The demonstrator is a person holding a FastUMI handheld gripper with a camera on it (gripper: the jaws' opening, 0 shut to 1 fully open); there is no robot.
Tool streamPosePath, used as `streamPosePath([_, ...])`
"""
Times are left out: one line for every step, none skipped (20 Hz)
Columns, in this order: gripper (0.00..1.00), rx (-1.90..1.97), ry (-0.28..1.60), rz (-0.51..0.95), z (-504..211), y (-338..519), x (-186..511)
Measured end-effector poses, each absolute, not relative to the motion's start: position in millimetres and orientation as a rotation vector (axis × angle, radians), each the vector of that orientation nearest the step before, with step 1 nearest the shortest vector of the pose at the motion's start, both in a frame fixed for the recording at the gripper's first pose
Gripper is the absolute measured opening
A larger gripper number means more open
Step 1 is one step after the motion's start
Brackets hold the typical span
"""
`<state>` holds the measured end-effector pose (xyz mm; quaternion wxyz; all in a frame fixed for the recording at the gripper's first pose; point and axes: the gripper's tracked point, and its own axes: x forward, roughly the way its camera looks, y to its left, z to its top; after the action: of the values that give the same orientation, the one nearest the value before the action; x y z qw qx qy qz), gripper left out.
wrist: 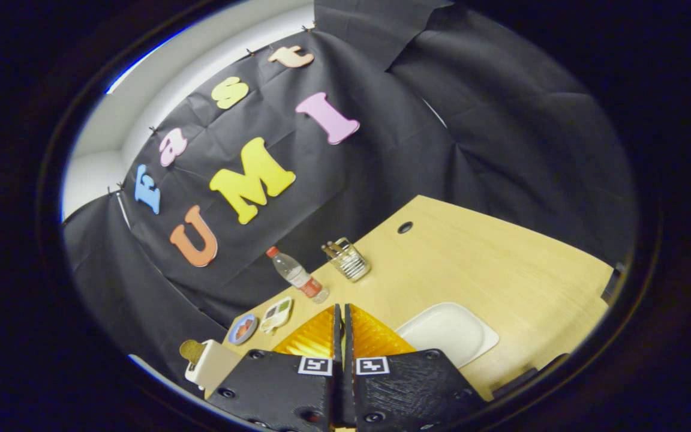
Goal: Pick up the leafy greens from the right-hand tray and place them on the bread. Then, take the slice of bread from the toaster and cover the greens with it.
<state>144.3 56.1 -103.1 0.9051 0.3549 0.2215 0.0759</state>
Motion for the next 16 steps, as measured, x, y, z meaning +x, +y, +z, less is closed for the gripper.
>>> streamPosePath([0.0, 0.734, 0.451, 0.177, -96.5, 68.7, 143.5])
streamPosePath([0.0, 0.73, 0.447, 0.197, -90.9, 80.5, 143.1])
streamPosePath([0.0, 0.727, 0.443, 0.215, -86.5, 93.7, 142.5])
streamPosePath([0.0, 0.727, 0.442, 0.236, -82.3, 107.4, 142.4])
streamPosePath([0.0, 0.727, 0.443, 0.258, -79.4, 123.4, 141.2])
streamPosePath([0.0, 0.728, 0.444, 0.281, -76.0, 139.1, 141.3])
streamPosePath([0.0, 0.728, 0.447, 0.307, -73.6, 155.8, 140.7])
streamPosePath([0.0, 0.729, 0.455, 0.334, -73.3, 172.3, 140.1])
streamPosePath([0.0, 0.741, 0.468, 0.358, -74.7, 190.3, 138.5])
streamPosePath([0.0, 0.755, 0.485, 0.385, -76.1, 208.5, 137.4])
streamPosePath([0.0, 0.757, 0.499, 0.404, -79.4, 225.7, 136.1])
streamPosePath([0.0, 0.758, 0.514, 0.423, -82.5, 241.2, 135.4])
streamPosePath([0.0, 0.763, 0.529, 0.445, -85.8, 257.6, 132.7])
streamPosePath([0.0, 0.767, 0.541, 0.464, -88.3, 271.2, 131.0])
streamPosePath([0.0, 0.769, 0.549, 0.476, -91.4, 281.2, 129.7])
streamPosePath([0.0, 0.773, 0.56, 0.484, -96.0, 289.4, 129.0])
